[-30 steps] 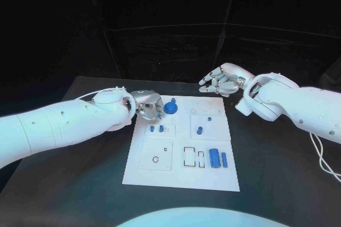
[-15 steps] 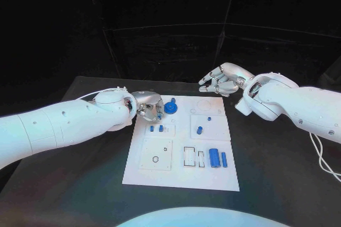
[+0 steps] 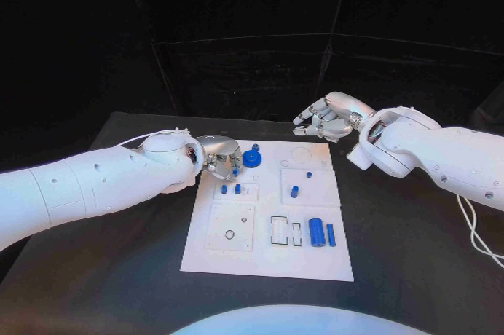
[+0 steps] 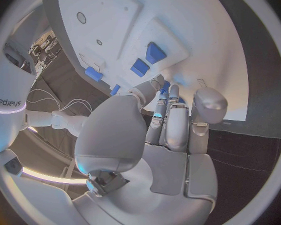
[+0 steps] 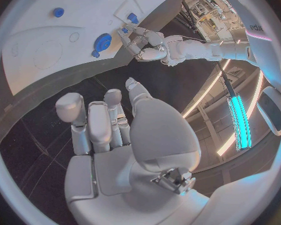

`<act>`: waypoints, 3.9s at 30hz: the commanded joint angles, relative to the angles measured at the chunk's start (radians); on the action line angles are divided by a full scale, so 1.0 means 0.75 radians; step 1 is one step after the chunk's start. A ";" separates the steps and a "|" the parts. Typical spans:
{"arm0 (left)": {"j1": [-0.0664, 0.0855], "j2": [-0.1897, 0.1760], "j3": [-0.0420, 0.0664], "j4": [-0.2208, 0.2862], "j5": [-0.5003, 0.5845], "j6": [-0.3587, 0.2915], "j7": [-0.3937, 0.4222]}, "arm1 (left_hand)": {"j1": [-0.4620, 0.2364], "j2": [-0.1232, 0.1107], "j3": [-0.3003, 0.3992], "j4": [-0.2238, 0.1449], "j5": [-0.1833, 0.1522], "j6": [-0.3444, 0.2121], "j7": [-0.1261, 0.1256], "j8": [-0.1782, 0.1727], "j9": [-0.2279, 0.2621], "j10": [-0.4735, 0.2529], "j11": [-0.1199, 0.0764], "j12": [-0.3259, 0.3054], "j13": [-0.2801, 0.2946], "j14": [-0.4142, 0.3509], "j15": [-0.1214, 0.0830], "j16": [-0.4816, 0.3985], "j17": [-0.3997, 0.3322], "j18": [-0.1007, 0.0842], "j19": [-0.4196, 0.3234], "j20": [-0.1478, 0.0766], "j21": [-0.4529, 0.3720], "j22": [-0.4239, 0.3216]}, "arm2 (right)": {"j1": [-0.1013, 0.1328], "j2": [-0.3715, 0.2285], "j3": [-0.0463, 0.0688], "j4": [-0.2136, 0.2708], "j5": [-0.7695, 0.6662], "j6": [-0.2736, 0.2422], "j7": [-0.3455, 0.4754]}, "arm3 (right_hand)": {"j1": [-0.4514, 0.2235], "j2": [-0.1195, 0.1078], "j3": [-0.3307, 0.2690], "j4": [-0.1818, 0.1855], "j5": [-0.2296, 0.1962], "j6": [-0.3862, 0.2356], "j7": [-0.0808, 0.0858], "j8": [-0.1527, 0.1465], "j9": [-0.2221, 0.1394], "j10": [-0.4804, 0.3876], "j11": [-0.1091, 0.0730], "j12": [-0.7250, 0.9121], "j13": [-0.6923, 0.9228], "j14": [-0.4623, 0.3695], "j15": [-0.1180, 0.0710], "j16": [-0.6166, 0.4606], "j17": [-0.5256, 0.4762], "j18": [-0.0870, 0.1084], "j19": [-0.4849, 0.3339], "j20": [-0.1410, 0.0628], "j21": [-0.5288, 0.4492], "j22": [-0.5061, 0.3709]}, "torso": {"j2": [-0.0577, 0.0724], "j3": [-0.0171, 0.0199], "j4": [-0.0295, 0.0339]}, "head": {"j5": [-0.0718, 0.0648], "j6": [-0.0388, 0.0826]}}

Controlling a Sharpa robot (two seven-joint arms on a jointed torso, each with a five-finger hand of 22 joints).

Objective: Assemble the parts on the task board

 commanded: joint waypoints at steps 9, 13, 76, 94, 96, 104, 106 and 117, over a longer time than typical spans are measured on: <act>0.001 -0.010 0.001 0.003 0.010 -0.007 -0.001 | 0.004 -0.020 -0.028 0.003 0.001 -0.056 0.012 -0.053 -0.001 -0.089 0.013 -0.054 -0.001 0.001 0.023 -0.017 -0.029 0.006 -0.031 0.014 -0.059 -0.048 | 0.002 -0.001 0.001 0.000 -0.007 -0.013 -0.005 | 0.001 0.013 -0.003 0.008 0.007 -0.010 0.001 0.004 -0.002 -0.019 -0.002 -0.018 -0.020 0.018 -0.009 -0.013 -0.007 0.015 -0.017 0.002 -0.015 -0.019 | -0.001 -0.0005 0.0013 | -0.001 0.002; 0.001 -0.021 0.001 0.008 0.015 -0.015 0.000 | 0.008 -0.023 -0.037 0.003 0.001 -0.075 0.012 -0.068 -0.002 -0.103 0.015 -0.061 0.000 0.001 0.024 -0.016 -0.032 0.008 -0.034 0.017 -0.067 -0.054 | 0.002 -0.003 0.001 -0.002 -0.025 -0.012 -0.020 | 0.009 0.013 -0.004 0.010 0.002 -0.025 0.004 0.000 -0.004 -0.149 0.003 -0.223 -0.203 -0.006 -0.006 -0.085 -0.080 0.033 -0.082 0.005 -0.081 -0.115 | -0.001 -0.0008 0.0009 | -0.002 0.003; 0.014 -0.281 0.002 0.151 1.888 -0.010 0.536 | 0.050 0.057 -0.074 -0.008 0.004 0.016 0.025 -0.039 0.007 -0.006 0.006 0.170 0.069 -0.409 0.027 -0.523 -0.735 0.088 -0.357 0.027 -0.609 -0.477 | -0.168 -0.025 -0.044 0.080 -1.023 0.141 -0.209 | 0.086 -0.104 0.573 -0.183 -0.266 0.166 0.005 -0.063 0.000 -0.146 0.039 -0.921 -1.140 0.022 0.018 -0.153 -0.145 0.011 0.013 0.019 -0.014 0.013 | -0.001 0.0004 -0.0025 | -0.044 0.030; 0.014 -0.285 0.001 0.151 1.888 -0.010 0.530 | 0.053 0.061 -0.074 -0.010 0.004 0.018 0.026 -0.037 0.007 -0.009 0.007 0.173 0.070 -0.411 0.027 -0.526 -0.739 0.088 -0.358 0.027 -0.611 -0.478 | -0.171 -0.012 -0.044 0.101 -1.101 0.011 -0.264 | 0.109 -0.053 0.698 -0.237 -0.332 0.274 -0.020 -0.020 0.018 -0.011 0.004 -0.906 -1.145 0.035 -0.012 -0.107 -0.124 -0.020 0.111 -0.004 0.106 0.183 | -0.001 0.0002 -0.0025 | -0.045 0.021; 0.014 -0.286 0.001 0.150 1.888 -0.009 0.530 | 0.053 0.061 -0.074 -0.010 0.004 0.018 0.026 -0.037 0.007 -0.010 0.007 0.173 0.070 -0.412 0.027 -0.526 -0.739 0.088 -0.358 0.027 -0.612 -0.479 | -0.172 -0.016 -0.044 0.111 -1.099 -0.007 -0.262 | 0.109 -0.054 0.701 -0.240 -0.331 0.273 -0.020 -0.021 0.018 -0.011 0.004 -0.908 -1.146 0.035 -0.012 -0.106 -0.124 -0.020 0.112 -0.005 0.108 0.185 | -0.001 0.0001 -0.0029 | -0.045 0.021; 0.014 -0.287 0.001 0.144 1.887 0.002 0.527 | 0.062 0.061 -0.075 -0.018 0.004 0.015 0.027 -0.037 0.006 -0.016 0.008 0.178 0.070 -0.415 0.027 -0.528 -0.745 0.088 -0.360 0.026 -0.613 -0.479 | -0.172 -0.060 -0.043 0.178 -1.067 -0.105 -0.256 | 0.106 -0.058 0.709 -0.247 -0.330 0.269 -0.018 -0.026 0.017 -0.013 0.006 -0.917 -1.149 0.036 -0.012 -0.097 -0.117 -0.023 0.120 -0.005 0.119 0.201 | -0.002 -0.0006 -0.0020 | -0.044 0.022; 0.014 -0.287 0.001 0.142 1.887 0.003 0.527 | 0.062 0.061 -0.075 -0.018 0.004 0.015 0.027 -0.037 0.006 -0.016 0.008 0.178 0.070 -0.415 0.027 -0.528 -0.745 0.088 -0.360 0.026 -0.613 -0.479 | -0.171 -0.075 -0.042 0.196 -1.048 -0.129 -0.254 | 0.105 -0.060 0.710 -0.248 -0.330 0.269 -0.017 -0.026 0.016 -0.014 0.007 -0.918 -1.149 0.036 -0.011 -0.096 -0.117 -0.024 0.122 -0.005 0.121 0.204 | -0.003 -0.0003 -0.0018 | -0.044 0.022; 0.015 -0.288 0.002 0.131 1.887 0.001 0.524 | 0.063 0.061 -0.076 -0.019 0.004 0.013 0.028 -0.038 0.006 -0.018 0.008 0.179 0.070 -0.416 0.027 -0.529 -0.746 0.088 -0.361 0.026 -0.613 -0.479 | -0.169 -0.140 -0.032 0.321 -0.956 -0.235 -0.231 | 0.098 -0.065 0.718 -0.253 -0.325 0.262 -0.013 -0.033 0.014 -0.020 0.011 -0.930 -1.153 0.037 -0.008 -0.087 -0.113 -0.027 0.128 -0.004 0.131 0.218 | -0.002 0.0003 -0.0034 | -0.034 0.025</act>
